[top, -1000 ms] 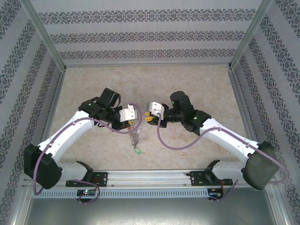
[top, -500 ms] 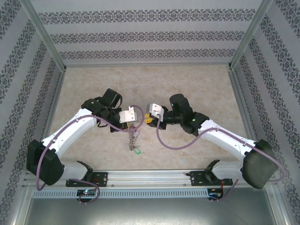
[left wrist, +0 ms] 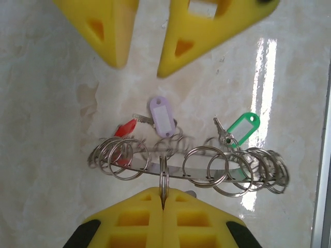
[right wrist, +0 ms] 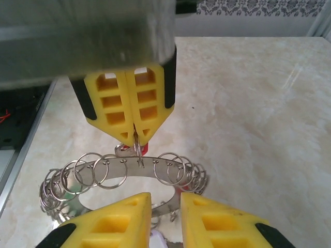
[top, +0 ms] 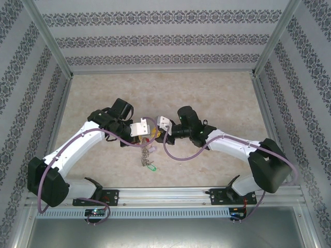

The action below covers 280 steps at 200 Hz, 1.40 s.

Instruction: Put the keys on the keyring

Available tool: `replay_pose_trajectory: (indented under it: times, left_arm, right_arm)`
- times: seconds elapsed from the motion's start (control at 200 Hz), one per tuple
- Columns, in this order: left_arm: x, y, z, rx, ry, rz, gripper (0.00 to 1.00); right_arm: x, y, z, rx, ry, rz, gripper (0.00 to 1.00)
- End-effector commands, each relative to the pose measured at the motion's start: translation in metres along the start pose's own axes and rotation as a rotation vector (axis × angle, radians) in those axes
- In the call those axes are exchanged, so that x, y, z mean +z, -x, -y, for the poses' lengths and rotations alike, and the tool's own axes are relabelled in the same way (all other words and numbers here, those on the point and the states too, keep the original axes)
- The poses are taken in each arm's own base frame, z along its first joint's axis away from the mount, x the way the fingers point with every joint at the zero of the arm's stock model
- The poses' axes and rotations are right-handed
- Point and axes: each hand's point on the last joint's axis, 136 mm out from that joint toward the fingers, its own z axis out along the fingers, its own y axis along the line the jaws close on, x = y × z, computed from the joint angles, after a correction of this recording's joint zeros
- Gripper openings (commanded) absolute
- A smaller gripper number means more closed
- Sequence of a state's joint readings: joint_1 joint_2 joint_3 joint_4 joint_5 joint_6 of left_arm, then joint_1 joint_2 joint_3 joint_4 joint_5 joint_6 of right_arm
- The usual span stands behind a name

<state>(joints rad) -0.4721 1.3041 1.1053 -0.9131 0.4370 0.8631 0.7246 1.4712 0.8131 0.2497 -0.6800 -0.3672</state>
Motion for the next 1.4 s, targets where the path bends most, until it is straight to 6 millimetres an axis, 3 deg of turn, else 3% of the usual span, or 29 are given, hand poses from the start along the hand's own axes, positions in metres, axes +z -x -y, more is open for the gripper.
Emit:
replay_pose_trajectory:
  times: [0.0, 0.275, 0.37, 0.734, 1.044, 1.249, 1.394]
  left_arm:
    - [-0.002, 0.009, 0.008, 0.016, -0.015, 0.048, 0.0]
    - [-0.004, 0.015, 0.005, 0.017, -0.009, 0.076, 0.0]
    - [-0.003, 0.013, 0.005, 0.016, -0.011, 0.064, 0.0]
    - [-0.002, 0.019, 0.003, 0.025, 0.01, 0.112, 0.0]
    - [-0.005, 0.027, 0.003, 0.054, 0.034, 0.171, 0.0]
    - [-0.013, 0.048, 0.0, 0.078, 0.024, 0.258, 0.0]
    - [-0.016, 0.055, 0.001, 0.084, -0.011, 0.26, 0.0]
  right_arm:
    - [0.01, 0.007, -0.008, -0.025, 0.052, 0.072, 0.22]
    - [0.025, 0.009, -0.013, -0.097, 0.099, 0.09, 0.23]
    - [0.024, 0.014, -0.015, -0.119, 0.088, 0.105, 0.25]
    - [0.025, 0.007, -0.019, -0.102, 0.125, 0.122, 0.26]
    - [0.003, 0.01, -0.012, -0.072, 0.072, 0.187, 0.27]
    - [-0.019, 0.016, -0.01, -0.069, 0.042, 0.21, 0.27]
    - [-0.024, 0.017, -0.01, -0.081, 0.035, 0.194, 0.26]
